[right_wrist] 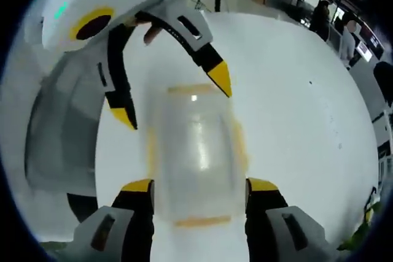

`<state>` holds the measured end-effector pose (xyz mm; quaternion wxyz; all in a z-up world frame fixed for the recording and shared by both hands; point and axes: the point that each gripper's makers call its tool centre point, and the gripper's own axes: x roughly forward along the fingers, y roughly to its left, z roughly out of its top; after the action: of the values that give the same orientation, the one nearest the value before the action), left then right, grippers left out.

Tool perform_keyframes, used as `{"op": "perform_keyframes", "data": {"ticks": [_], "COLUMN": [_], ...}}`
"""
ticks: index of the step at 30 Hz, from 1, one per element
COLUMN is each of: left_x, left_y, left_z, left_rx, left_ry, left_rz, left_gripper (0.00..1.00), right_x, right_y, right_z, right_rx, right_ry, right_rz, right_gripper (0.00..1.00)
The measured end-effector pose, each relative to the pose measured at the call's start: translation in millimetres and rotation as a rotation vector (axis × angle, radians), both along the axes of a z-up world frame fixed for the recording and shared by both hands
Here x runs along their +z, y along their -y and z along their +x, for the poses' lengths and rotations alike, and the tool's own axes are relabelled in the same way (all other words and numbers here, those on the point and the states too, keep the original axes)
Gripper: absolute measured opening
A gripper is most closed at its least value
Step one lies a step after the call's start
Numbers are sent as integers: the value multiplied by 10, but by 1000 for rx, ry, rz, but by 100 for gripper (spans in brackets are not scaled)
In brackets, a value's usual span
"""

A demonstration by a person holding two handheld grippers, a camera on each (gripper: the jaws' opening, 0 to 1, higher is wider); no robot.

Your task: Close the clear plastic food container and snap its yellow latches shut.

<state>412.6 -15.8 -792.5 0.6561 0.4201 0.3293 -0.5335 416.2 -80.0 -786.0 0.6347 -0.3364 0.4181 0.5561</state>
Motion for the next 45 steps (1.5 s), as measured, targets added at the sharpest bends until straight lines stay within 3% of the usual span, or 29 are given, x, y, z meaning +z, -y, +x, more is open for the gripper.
{"op": "perform_keyframes", "data": {"ticks": [12, 24, 27, 45], "left_x": [-104, -287, -283, -290], "left_y": [-58, 13, -3, -50], "left_z": [110, 131, 140, 86], "left_rx": [-13, -69, -76, -57], "left_ry": [-15, -42, -30, -51], "left_rz": [35, 93, 109, 108], "left_gripper": [88, 86, 81, 80], "right_x": [-73, -164, -158, -169], "right_y": [54, 59, 63, 12], "right_z": [-40, -29, -34, -78], "right_rx": [44, 90, 93, 105], "right_ry": [55, 129, 128, 125], "right_rz": [-41, -93, -97, -95], "right_gripper": [63, 67, 66, 66]}}
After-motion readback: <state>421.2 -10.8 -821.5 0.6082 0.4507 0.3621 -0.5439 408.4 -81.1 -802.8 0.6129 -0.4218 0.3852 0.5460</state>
